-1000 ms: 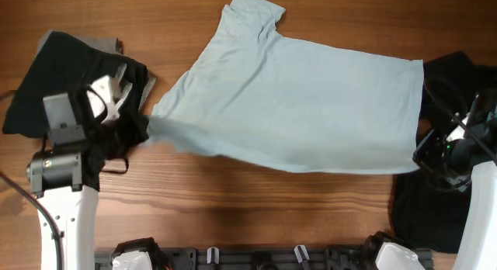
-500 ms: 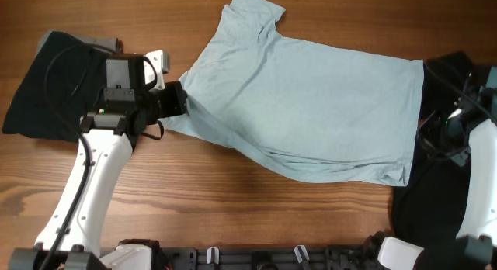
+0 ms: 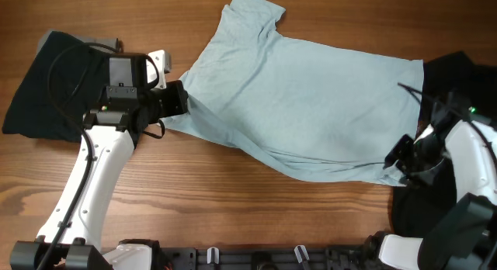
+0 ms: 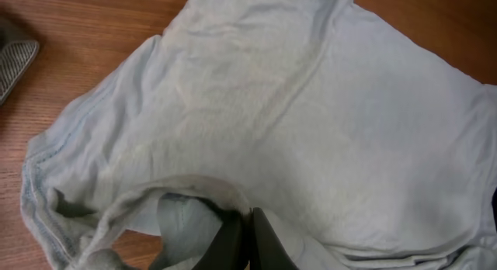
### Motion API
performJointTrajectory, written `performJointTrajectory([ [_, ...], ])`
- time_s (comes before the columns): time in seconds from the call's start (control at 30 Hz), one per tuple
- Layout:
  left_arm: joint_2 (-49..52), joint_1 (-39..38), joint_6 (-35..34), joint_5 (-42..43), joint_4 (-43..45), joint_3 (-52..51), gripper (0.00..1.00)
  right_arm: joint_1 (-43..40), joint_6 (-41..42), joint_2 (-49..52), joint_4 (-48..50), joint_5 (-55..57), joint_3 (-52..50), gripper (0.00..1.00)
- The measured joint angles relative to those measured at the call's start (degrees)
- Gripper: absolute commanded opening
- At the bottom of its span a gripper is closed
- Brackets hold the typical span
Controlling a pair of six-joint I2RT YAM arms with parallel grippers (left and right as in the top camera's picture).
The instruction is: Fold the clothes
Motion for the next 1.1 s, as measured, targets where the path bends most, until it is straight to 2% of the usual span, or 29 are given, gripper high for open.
performJointTrajectory([
  [0.13, 0.0, 0.0, 0.0, 0.0, 0.0, 0.0, 0.04, 0.0, 4.5, 0.1, 3.9, -2.2, -1.6, 0.57],
  [0.23, 0.0, 0.0, 0.0, 0.0, -0.3, 0.0, 0.04, 0.0, 7.9, 0.1, 3.9, 1.1, -1.6, 0.60],
  [0.43, 0.0, 0.0, 0.0, 0.0, -0.6, 0.0, 0.04, 0.0, 12.3, 0.1, 6.6, 6.6, -1.6, 0.56],
  [0.6, 0.0, 0.0, 0.0, 0.0, -0.7, 0.0, 0.05, 0.0, 11.0, 0.1, 9.0, 5.2, -3.4, 0.43],
  [0.7, 0.0, 0.0, 0.0, 0.0, -0.6, 0.0, 0.05, 0.0, 11.0, 0.1, 12.4, 5.0, -6.4, 0.40],
  [0.73, 0.0, 0.0, 0.0, 0.0, -0.7, 0.0, 0.05, 0.0, 11.0, 0.1, 13.4, 5.0, -7.5, 0.34],
  [0.77, 0.0, 0.0, 0.0, 0.0, -0.7, 0.0, 0.05, 0.0, 11.0, 0.1, 13.9, 4.9, -8.4, 0.22],
  [0.83, 0.0, 0.0, 0.0, 0.0, -0.7, 0.0, 0.05, 0.0, 11.0, 0.1, 14.6, 4.6, -9.0, 0.08],
  [0.87, 0.0, 0.0, 0.0, 0.0, -0.7, 0.0, 0.05, 0.0, 11.3, 0.1, 15.3, 4.2, -9.1, 0.04],
  [1.1, 0.0, 0.0, 0.0, 0.0, -0.7, 0.0, 0.05, 0.0, 10.3, 0.1, 12.4, 2.3, -6.8, 0.04],
])
